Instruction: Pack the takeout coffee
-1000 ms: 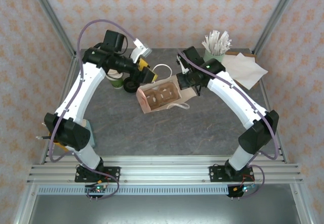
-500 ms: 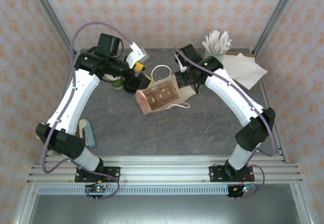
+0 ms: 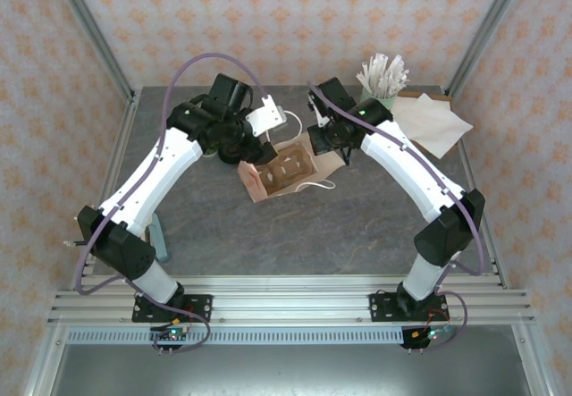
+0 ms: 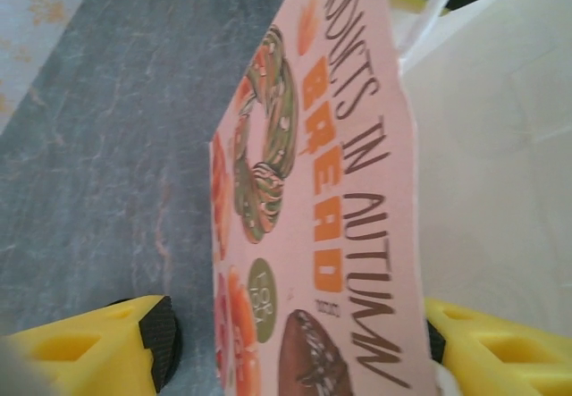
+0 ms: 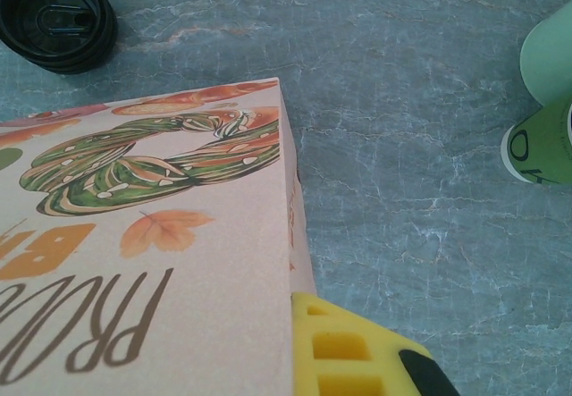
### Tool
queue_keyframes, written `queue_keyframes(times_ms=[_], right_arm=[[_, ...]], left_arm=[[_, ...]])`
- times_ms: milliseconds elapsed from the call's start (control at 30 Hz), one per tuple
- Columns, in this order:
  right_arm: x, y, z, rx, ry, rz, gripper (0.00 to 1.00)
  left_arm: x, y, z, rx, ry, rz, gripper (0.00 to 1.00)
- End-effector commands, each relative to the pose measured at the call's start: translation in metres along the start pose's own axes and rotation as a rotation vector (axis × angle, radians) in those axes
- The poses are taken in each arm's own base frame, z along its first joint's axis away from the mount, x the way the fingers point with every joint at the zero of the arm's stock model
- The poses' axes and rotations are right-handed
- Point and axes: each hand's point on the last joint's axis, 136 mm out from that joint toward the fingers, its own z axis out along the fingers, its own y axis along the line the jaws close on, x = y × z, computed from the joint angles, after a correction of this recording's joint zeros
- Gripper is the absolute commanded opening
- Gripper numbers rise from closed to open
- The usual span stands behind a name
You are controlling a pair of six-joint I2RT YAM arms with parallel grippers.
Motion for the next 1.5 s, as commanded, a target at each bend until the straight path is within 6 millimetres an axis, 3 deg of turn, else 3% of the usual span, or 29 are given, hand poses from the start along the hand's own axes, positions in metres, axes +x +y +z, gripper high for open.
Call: queue_keyframes(times_ms=[0, 200, 400, 500, 600, 667, 767, 833, 933, 1067, 1367, 1467], right_arm=[[-0.007, 0.004, -0.003, -0.001, -0.022, 0.015, 0.0], [-0.015, 0.01, -0.003, -0.026, -0.046, 0.034, 0.0], [-0.017, 0.012, -0.005, -0.032, -0.053, 0.039, 0.05], [-0.025, 0.011, -0.015, -0.044, -0.1, 0.061, 0.21], [-0.034, -0.005, -0.037, -0.032, -0.172, 0.128, 0.43], [-0.035, -0.026, -0.054, -0.001, -0.229, 0.194, 0.6], [-0.026, -0.072, -0.07, 0.086, -0.301, 0.329, 0.75], [-0.015, -0.106, -0.069, 0.156, -0.311, 0.448, 1.0], [0.008, -0.139, -0.048, 0.189, -0.207, 0.53, 1.0], [0.035, -0.157, -0.003, 0.166, 0.032, 0.537, 1.0], [0.017, -0.187, 0.086, 0.161, 0.157, 0.522, 1.0], [0.014, -0.199, 0.107, 0.202, 0.208, 0.499, 1.0]], left_arm=[[-0.001, 0.01, 0.006, -0.052, -0.006, 0.034, 0.51], [-0.006, 0.003, 0.013, 0.004, -0.026, 0.016, 0.39], [-0.008, 0.002, 0.011, 0.014, -0.022, 0.03, 0.16], [-0.009, 0.002, 0.01, 0.01, -0.03, 0.017, 0.06], [-0.01, 0.012, 0.01, -0.048, -0.034, 0.004, 0.0], [-0.008, 0.024, 0.009, -0.12, -0.036, 0.005, 0.0], [-0.008, 0.032, 0.005, -0.185, -0.051, 0.021, 0.0], [-0.011, 0.034, 0.002, -0.204, -0.072, 0.015, 0.0], [-0.018, 0.029, -0.004, -0.186, -0.115, -0.022, 0.0], [-0.029, 0.018, -0.005, -0.116, -0.176, -0.087, 0.0], [-0.028, 0.021, 0.0, -0.111, -0.177, -0.16, 0.01], [-0.028, 0.021, 0.002, -0.107, -0.169, -0.179, 0.02]])
